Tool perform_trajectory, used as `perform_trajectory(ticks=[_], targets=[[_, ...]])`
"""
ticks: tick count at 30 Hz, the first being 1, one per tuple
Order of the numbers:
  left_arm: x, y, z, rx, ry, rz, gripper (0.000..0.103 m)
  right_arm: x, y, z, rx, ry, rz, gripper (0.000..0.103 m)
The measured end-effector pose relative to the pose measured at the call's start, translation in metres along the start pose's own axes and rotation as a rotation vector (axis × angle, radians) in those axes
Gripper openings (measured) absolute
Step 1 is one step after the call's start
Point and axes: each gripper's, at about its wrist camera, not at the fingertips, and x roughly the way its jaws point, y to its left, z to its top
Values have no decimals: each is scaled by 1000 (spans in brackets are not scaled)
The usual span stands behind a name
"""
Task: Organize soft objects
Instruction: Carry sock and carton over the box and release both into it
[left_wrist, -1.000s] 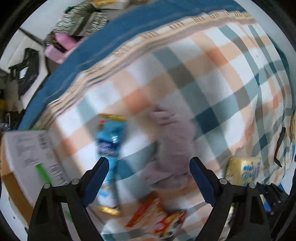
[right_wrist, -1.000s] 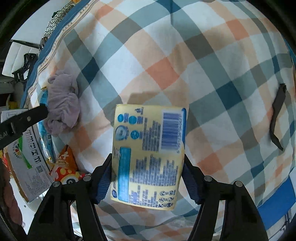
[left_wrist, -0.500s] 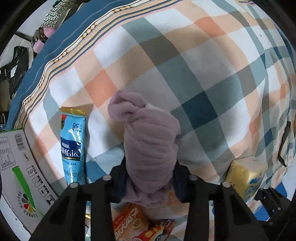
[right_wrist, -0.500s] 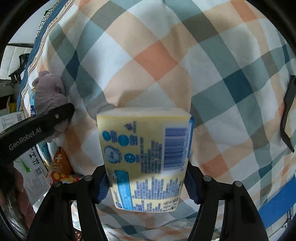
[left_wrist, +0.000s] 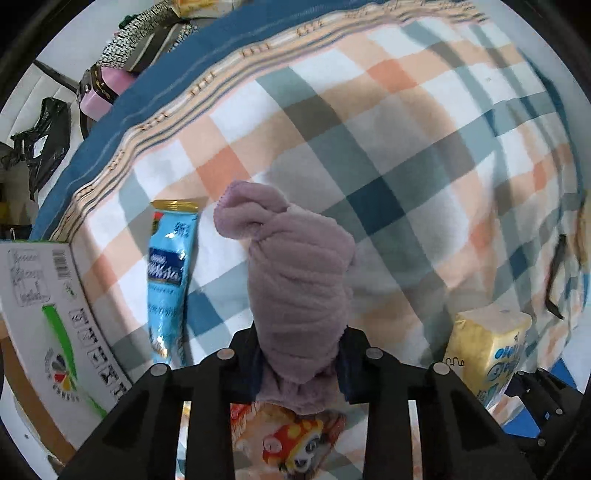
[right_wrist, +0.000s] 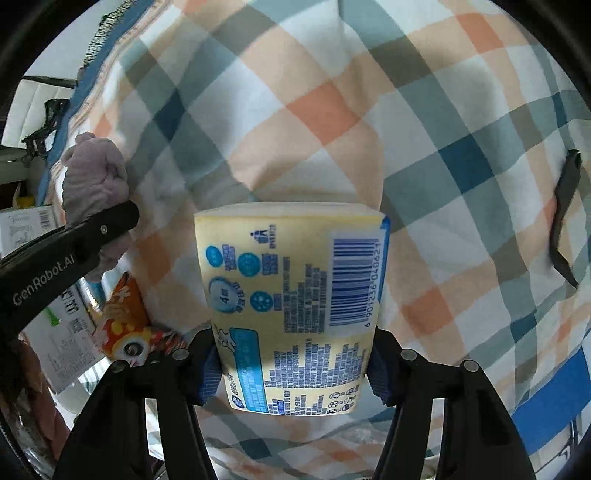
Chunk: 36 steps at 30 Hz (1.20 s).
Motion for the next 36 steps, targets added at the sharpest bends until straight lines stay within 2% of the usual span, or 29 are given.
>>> perform_trajectory(ticks=[6,11,18,21,28,33,36], targets=[[-62,13,-45,-38,-110,-58,28,-47,17,-37,-91,-79,11,65],[-122,43,-82,-100,-205,-114,28,-85,53,-72,-184,-133,37,65],[-180,116,-132,-213,-285,-153,28,-156,109,-89,-338,-196,102,65],[-192,159,-152,-273,-311,-133,28,-153,167,-102,-414,-213,124,65],[-186,259,-190,-418,-304,-98,28,-147,274,-120,-547,-201,133,65],[-160,325,-200,-503,-254,-104,28,-123,343,-131,-597,-156,107,65],[-142,356,-197,-535,-222,-104,28,-106,370,-132,-612,-128,80,65]])
